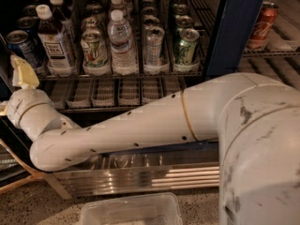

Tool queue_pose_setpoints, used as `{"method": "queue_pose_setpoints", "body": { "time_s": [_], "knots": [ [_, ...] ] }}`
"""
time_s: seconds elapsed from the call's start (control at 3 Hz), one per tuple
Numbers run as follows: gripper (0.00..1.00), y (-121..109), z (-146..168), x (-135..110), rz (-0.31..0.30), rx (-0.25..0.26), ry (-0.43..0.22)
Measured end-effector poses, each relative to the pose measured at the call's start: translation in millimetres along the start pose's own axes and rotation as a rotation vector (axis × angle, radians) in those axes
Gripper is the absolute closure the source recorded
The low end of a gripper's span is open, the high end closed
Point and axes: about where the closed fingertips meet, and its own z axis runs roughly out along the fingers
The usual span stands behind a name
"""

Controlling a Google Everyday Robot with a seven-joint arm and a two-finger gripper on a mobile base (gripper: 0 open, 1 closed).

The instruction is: Pick pepsi can from top shelf of fridge

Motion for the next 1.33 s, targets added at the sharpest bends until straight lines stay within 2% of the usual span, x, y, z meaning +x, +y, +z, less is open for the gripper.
{"method": "queue_pose_setpoints", "body": {
  "time_s": [0.33,0.67,1.0,1.33],
  "knots": [
    [0.11,-22.3,10.6,-8.1,-0.013,0.091,0.020],
    [0.00,-24.9,10.5,-7.6,-0.015,0.100,0.024],
    [0.00,-24.9,10.6,-7.6,-0.015,0.100,0.024],
    [0.00,-37.6,14.4,-17.1,0.007,0.062,0.044]
  ]
}}
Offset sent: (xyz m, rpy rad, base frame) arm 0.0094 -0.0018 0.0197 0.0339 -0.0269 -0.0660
